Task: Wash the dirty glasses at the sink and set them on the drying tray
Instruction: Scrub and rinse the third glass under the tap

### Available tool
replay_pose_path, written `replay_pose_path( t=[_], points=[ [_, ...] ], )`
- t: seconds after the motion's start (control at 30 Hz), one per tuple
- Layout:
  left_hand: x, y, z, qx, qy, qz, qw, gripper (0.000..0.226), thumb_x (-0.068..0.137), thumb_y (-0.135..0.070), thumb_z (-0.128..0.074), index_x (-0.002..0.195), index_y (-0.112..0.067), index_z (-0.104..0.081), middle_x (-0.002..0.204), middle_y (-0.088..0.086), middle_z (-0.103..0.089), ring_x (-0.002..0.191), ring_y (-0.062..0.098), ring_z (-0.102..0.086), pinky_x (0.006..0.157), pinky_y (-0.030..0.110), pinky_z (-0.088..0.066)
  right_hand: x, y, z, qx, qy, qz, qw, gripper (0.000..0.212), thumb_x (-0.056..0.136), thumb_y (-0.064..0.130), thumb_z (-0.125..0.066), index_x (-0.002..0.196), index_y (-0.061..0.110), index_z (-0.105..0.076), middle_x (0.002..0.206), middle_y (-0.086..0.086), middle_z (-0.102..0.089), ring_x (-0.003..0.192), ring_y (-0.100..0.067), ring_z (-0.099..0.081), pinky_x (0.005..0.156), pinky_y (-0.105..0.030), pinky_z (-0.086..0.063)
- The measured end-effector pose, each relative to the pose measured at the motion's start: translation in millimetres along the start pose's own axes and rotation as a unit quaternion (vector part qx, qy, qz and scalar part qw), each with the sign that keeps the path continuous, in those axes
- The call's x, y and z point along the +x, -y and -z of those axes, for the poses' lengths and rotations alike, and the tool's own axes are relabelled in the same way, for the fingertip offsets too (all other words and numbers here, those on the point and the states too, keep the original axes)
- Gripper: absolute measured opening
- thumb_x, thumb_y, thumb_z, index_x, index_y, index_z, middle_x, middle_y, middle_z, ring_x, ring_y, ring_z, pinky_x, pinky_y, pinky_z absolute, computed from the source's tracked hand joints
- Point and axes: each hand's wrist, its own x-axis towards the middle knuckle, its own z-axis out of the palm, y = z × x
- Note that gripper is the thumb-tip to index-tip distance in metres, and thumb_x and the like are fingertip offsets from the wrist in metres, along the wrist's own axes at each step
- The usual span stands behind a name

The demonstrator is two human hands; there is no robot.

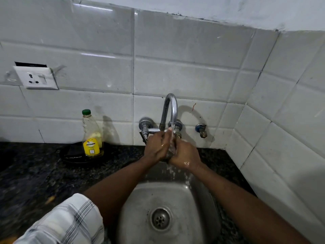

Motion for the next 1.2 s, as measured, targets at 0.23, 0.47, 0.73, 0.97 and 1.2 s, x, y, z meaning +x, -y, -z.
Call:
replay_pose_path(
  t=[0.23,0.47,0.73,0.97,1.2],
  points=[
    [-13.7,25.8,-20.2,-0.352,0.119,0.432,0.822,0.068,0.095,-0.057,-0.034,0.113,-0.003,-0.071,0.096,0.02,-0.072,0.087,0.032,-0.067,0.071,0.038,-0.054,-8.5,7.0,-21.4,0.525,-0.098,-0.166,0.829,0.057,0.072,0.017,-0.085,0.118,0.024,-0.052,0.097,0.003,-0.068,0.084,-0.014,-0.068,0.065,-0.027,-0.057],
    [-13.9,14.0,-32.4,-0.51,0.059,0.441,0.736,0.047,0.089,-0.044,-0.042,0.095,-0.005,-0.069,0.077,0.01,-0.068,0.067,0.021,-0.061,0.051,0.024,-0.047,-1.7,11.1,-22.2,0.551,-0.124,-0.162,0.809,0.053,0.071,0.007,-0.082,0.114,0.024,-0.058,0.107,0.001,-0.068,0.095,-0.019,-0.068,0.078,-0.039,-0.06],
    [-20.2,4.3,-24.3,-0.149,-0.246,0.107,0.952,0.008,0.09,-0.02,-0.063,0.086,-0.014,-0.06,0.078,0.0,-0.063,0.071,0.008,-0.056,0.066,0.028,-0.048,15.7,18.8,-14.6,0.595,-0.12,-0.287,0.741,0.009,0.085,0.015,-0.072,0.086,0.008,-0.067,0.082,-0.011,-0.069,0.071,-0.023,-0.063,0.054,-0.025,-0.052],
    [22.3,21.9,-11.7,-0.183,-0.131,0.375,0.899,0.045,0.082,-0.038,-0.049,0.104,-0.003,-0.066,0.104,0.017,-0.071,0.088,0.032,-0.068,0.075,0.038,-0.058,15.6,1.1,-24.7,0.301,-0.131,-0.002,0.945,0.019,0.09,0.039,-0.065,0.1,0.022,-0.063,0.104,-0.002,-0.064,0.091,-0.012,-0.062,0.079,-0.03,-0.054],
    [15.3,17.5,-14.7,-0.051,-0.066,0.255,0.963,0.034,0.098,-0.034,-0.047,0.088,-0.008,-0.067,0.097,0.012,-0.072,0.087,0.027,-0.068,0.075,0.034,-0.056,21.0,-1.6,-5.5,-0.186,0.022,0.148,0.971,0.073,0.074,0.036,-0.077,0.138,0.02,-0.045,0.134,-0.005,-0.057,0.121,-0.026,-0.053,0.097,-0.04,-0.048]
  ],
)
